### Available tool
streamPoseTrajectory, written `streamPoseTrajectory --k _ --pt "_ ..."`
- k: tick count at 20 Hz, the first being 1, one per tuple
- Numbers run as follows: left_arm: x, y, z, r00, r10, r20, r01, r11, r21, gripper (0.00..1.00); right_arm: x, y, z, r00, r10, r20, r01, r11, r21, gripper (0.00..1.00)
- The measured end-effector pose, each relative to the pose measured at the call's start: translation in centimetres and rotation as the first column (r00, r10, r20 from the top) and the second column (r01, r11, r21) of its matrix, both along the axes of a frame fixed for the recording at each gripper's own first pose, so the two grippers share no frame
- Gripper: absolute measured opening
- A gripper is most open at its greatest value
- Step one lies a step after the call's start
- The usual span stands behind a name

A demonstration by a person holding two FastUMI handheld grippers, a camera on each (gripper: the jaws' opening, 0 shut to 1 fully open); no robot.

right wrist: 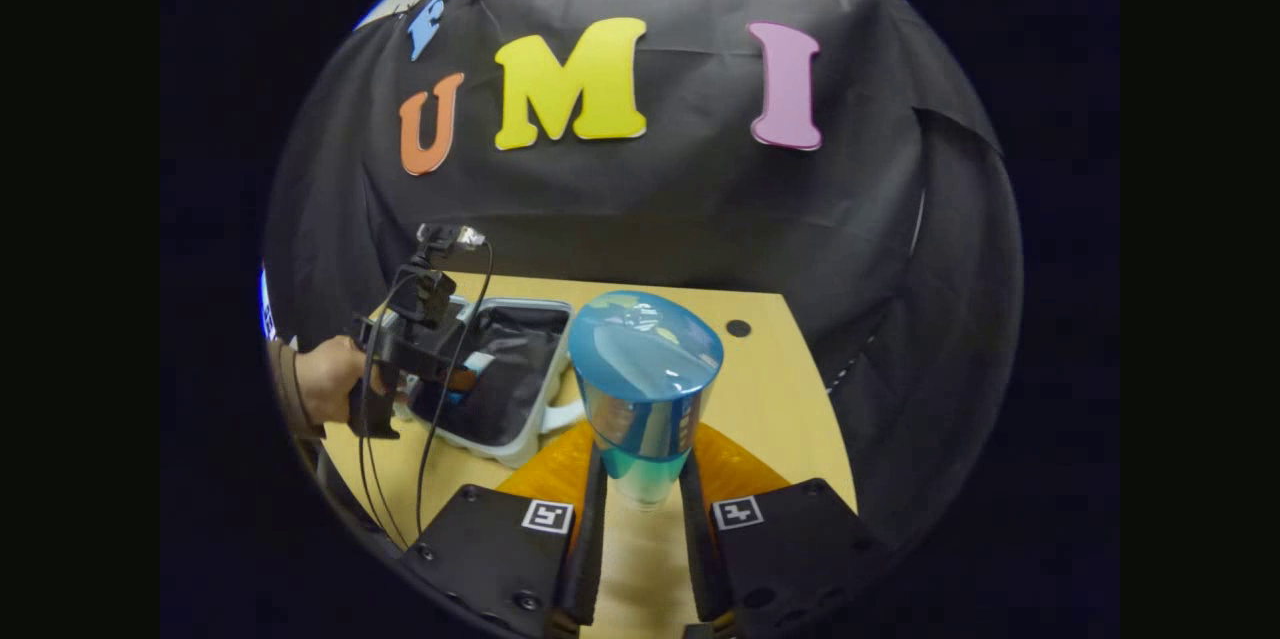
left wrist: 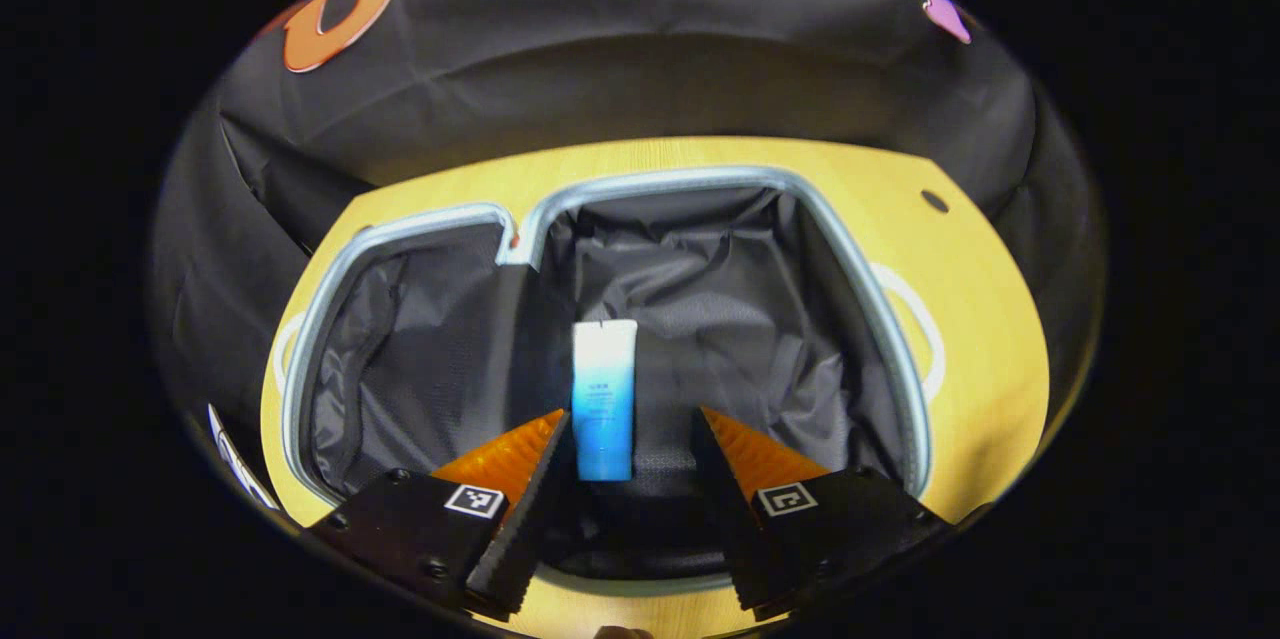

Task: First open the suitcase, pack the skin care products into it, and then close the suitcase.

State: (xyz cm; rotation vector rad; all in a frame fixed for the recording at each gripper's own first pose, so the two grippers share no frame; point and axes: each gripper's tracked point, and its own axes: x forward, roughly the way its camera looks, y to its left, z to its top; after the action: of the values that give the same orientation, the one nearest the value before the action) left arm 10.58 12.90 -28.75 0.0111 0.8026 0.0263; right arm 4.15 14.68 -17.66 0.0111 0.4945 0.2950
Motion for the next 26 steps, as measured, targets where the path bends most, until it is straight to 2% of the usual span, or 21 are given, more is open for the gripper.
streamPoseTrajectory --k 2,5,7,8,9,12,14,17,21,22,26 --pt "-1.5 1.3 4.1 0.993 0.012 0.113 -0.012 1.000 -0.003 0.81 1.3 4.1 0.5 0.999 0.048 -0.014 -0.047 0.998 0.036 0.34" --pt "-4.3 4.5 9.0 0.966 0.010 0.260 -0.015 1.000 0.016 0.87 2.5 10.1 0.0 0.993 0.109 -0.047 -0.106 0.992 0.067 0.34" --pt "-6.6 6.8 11.1 0.949 0.005 0.317 -0.020 0.999 0.046 0.95 3.3 13.8 -1.4 0.987 0.135 -0.088 -0.128 0.989 0.076 0.34" --pt "-7.7 7.7 11.9 0.940 0.000 0.342 -0.019 0.998 0.052 0.92 3.6 15.5 -2.3 0.984 0.142 -0.111 -0.134 0.988 0.076 0.34" --pt "-8.8 8.6 12.7 0.931 -0.004 0.366 -0.021 0.998 0.063 0.98 3.9 17.0 -3.4 0.981 0.144 -0.133 -0.136 0.988 0.070 0.34" --pt "-11.0 11.6 14.0 0.901 -0.010 0.433 -0.033 0.995 0.090 0.98 4.5 20.4 -7.5 0.965 0.144 -0.220 -0.136 0.989 0.052 0.34" --pt "-12.5 13.6 15.3 0.881 -0.008 0.472 -0.042 0.995 0.094 0.98 4.7 21.1 -10.0 0.955 0.119 -0.273 -0.118 0.993 0.018 0.34" --pt "-13.7 16.2 15.0 0.874 0.010 0.485 -0.051 0.996 0.072 0.98 4.9 22.2 -13.0 0.940 0.083 -0.331 -0.097 0.995 -0.027 0.34" --pt "-14.2 20.3 16.3 0.835 0.064 0.547 -0.102 0.994 0.040 0.98 5.6 22.7 -15.7 0.920 0.041 -0.389 -0.068 0.996 -0.056 0.34" --pt "-14.2 20.9 16.5 0.826 0.069 0.559 -0.108 0.993 0.037 0.98 6.4 23.0 -15.5 0.929 0.031 -0.369 -0.052 0.997 -0.048 0.34" --pt "-14.3 23.6 15.8 0.822 0.099 0.560 -0.136 0.990 0.024 0.97 8.5 23.8 -16.5 0.922 0.007 -0.388 -0.032 0.998 -0.057 0.34"
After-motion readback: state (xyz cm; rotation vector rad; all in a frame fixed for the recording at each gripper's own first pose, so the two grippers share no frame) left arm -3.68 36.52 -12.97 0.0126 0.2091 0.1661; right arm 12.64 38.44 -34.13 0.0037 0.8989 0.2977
